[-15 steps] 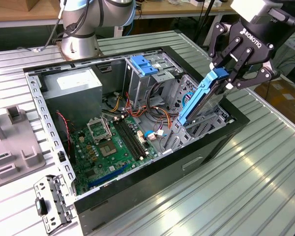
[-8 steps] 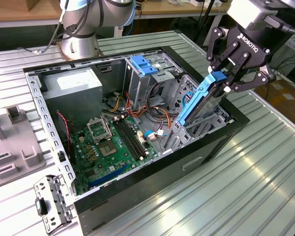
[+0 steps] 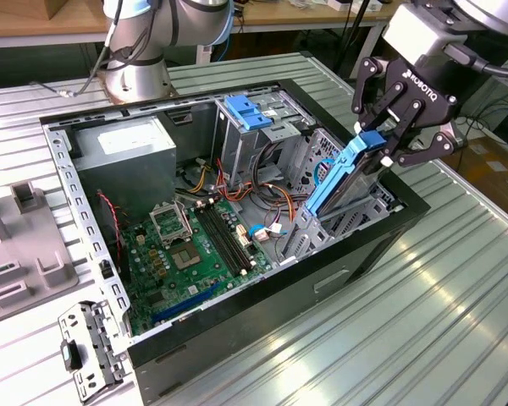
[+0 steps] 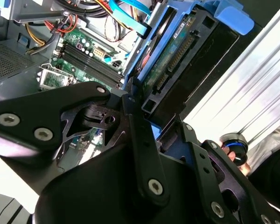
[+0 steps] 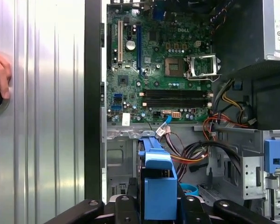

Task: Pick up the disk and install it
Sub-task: 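Insert the disk into the insertion slot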

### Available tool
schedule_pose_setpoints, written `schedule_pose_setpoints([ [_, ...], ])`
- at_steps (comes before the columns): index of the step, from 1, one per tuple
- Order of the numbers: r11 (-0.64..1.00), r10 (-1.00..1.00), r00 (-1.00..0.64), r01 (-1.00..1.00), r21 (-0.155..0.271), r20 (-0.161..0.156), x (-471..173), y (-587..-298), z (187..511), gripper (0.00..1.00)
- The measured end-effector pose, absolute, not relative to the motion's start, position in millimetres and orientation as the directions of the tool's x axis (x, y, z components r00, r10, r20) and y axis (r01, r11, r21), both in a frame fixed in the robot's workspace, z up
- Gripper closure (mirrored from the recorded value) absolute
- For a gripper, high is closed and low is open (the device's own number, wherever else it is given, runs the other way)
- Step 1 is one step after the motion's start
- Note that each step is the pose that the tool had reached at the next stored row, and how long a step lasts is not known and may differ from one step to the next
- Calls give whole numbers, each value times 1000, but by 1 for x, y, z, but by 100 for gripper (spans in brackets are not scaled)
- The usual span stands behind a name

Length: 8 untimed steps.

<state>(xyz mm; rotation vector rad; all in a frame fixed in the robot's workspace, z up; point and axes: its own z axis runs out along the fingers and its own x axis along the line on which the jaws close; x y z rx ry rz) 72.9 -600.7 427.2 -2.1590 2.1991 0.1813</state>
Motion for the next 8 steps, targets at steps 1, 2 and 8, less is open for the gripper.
schedule_pose_setpoints([
  [1, 16, -992, -21, -999, 46, -121, 73, -601, 426, 63],
  [2, 16, -992, -21, -999, 46, -121, 73, -601, 426, 63],
  [8, 16, -992, -21, -999, 46, -121, 73, -601, 418, 63],
])
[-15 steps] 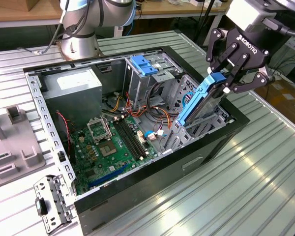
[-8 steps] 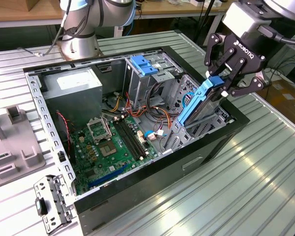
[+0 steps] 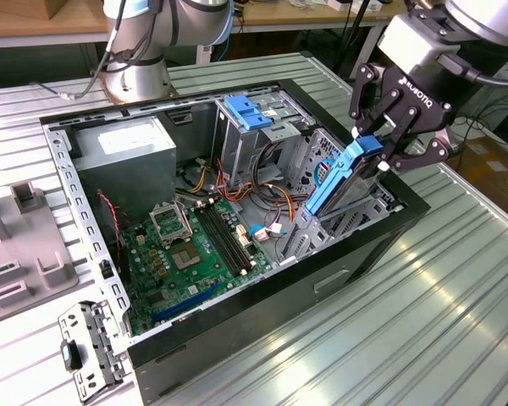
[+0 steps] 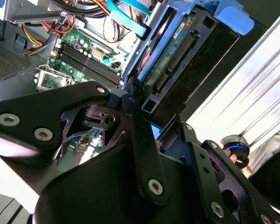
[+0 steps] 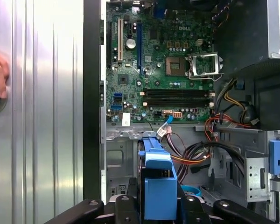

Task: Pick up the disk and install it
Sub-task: 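Insert the disk into the insertion slot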

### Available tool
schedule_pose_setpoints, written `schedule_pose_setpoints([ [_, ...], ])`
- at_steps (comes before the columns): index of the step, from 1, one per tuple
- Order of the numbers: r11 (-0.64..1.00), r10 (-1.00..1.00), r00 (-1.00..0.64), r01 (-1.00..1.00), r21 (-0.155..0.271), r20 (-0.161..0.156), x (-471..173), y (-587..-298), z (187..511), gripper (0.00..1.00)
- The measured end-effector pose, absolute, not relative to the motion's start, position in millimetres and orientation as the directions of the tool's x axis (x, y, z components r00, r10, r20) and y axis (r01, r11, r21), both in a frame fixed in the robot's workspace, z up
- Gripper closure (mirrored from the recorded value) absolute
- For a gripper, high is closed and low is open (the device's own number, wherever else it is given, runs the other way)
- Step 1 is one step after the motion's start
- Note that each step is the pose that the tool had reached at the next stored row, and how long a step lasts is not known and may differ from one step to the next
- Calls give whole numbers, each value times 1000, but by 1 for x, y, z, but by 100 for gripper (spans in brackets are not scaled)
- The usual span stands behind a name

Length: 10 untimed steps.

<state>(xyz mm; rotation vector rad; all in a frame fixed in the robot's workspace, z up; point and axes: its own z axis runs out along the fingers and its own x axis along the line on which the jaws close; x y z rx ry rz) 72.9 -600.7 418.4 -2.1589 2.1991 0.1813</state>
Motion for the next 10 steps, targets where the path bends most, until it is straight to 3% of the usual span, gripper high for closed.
schedule_pose_setpoints([
  [10, 16, -992, -21, -999, 46, -121, 73, -601, 411, 63],
])
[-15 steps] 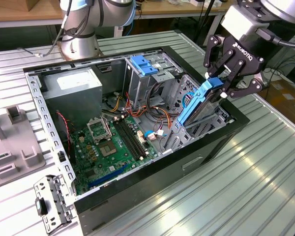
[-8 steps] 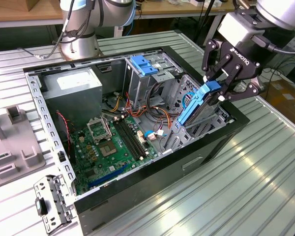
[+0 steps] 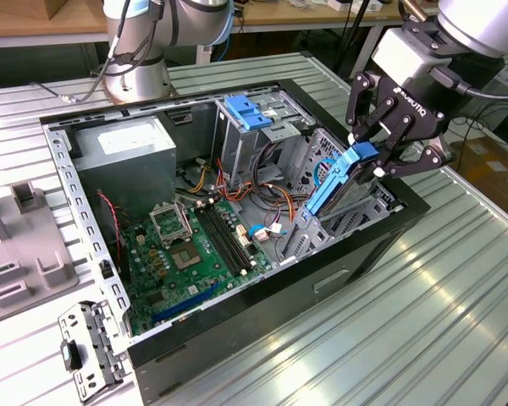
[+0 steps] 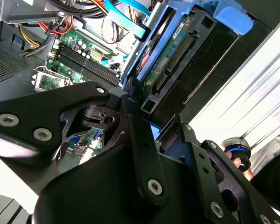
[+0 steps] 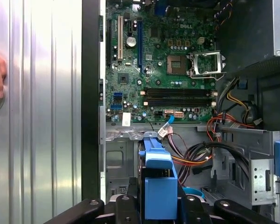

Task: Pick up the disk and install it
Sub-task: 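Insert the disk into the insertion slot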

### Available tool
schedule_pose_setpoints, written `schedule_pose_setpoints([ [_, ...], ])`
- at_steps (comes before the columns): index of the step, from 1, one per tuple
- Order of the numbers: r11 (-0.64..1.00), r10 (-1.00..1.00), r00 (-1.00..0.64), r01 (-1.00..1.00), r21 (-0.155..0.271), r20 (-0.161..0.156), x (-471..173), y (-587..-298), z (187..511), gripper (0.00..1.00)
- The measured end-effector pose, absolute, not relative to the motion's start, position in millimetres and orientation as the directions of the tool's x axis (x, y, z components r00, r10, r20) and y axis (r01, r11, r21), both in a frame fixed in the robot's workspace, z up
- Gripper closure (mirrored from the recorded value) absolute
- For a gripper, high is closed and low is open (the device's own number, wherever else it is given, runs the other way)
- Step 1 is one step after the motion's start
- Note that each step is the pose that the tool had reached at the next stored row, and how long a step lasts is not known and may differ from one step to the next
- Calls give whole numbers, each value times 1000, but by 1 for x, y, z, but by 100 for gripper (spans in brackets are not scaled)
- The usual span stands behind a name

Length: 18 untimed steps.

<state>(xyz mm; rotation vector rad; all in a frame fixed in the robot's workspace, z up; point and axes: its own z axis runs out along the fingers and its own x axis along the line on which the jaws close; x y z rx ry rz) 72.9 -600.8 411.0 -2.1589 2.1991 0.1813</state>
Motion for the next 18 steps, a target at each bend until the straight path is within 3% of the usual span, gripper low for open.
schedule_pose_setpoints([
  [4, 16, -992, -21, -999, 45, -121, 73, -601, 411, 62],
  [7, 16, -992, -21, -999, 46, -121, 73, -601, 411, 49],
  [14, 16, -992, -21, -999, 45, -121, 73, -601, 411, 49],
  [16, 16, -992, -21, -999, 45, -121, 73, -601, 411, 57],
  [18, 16, -992, -21, -999, 45, -121, 73, -601, 410, 76],
])
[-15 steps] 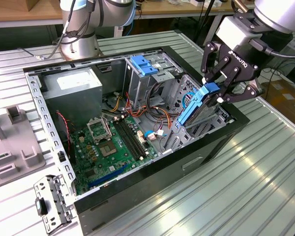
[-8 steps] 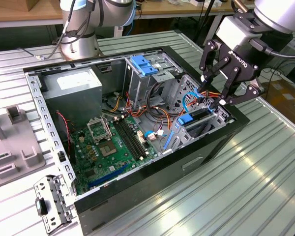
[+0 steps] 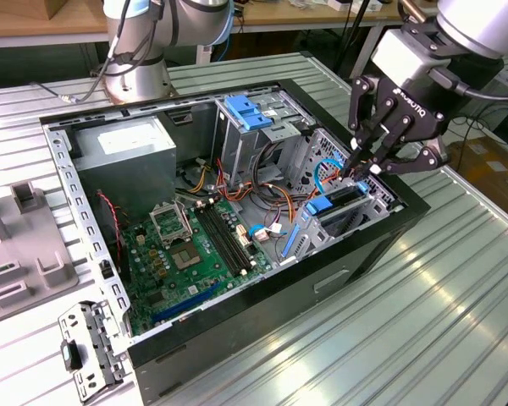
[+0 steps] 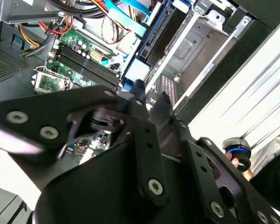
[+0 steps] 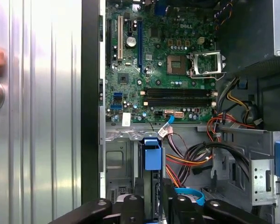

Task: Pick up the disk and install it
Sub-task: 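Insert the disk into the insertion slot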

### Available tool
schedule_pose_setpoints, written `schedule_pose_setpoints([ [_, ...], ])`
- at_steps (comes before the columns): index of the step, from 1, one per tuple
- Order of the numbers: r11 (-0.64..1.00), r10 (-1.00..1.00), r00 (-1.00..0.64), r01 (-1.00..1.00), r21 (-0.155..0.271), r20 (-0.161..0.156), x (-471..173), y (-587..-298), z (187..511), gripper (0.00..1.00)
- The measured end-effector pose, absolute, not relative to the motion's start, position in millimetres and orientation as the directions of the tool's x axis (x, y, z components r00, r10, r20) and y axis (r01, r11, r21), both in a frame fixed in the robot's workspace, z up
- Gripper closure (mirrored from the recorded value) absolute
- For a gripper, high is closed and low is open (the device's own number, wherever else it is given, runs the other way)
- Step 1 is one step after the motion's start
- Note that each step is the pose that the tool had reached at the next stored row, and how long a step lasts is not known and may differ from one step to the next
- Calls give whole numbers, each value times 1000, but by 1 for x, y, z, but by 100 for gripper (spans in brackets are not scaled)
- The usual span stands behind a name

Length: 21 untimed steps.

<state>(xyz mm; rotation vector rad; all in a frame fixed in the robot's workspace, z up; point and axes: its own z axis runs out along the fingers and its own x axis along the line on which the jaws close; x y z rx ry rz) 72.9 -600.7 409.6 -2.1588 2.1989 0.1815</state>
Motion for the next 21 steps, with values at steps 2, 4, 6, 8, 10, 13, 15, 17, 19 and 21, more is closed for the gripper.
schedule_pose_setpoints([
  [2, 16, -992, -21, -999, 45, -122, 73, -601, 408, 82],
  [4, 16, -992, -21, -999, 46, -122, 73, -601, 402, 89],
  [6, 16, -992, -21, -999, 46, -122, 74, -601, 398, 89],
  [8, 16, -992, -21, -999, 46, -122, 77, -601, 395, 89],
  [10, 16, -992, -21, -999, 46, -121, 80, -601, 395, 89],
  [13, 16, -992, -21, -999, 47, -122, 84, -601, 393, 89],
  [15, 16, -992, -21, -999, 47, -122, 87, -601, 392, 89],
  [17, 16, -992, -21, -999, 48, -122, 90, -601, 392, 89],
  [19, 16, -992, -21, -999, 48, -122, 93, -601, 391, 89],
  [21, 16, -992, -22, -999, 50, -122, 96, -601, 389, 89],
])
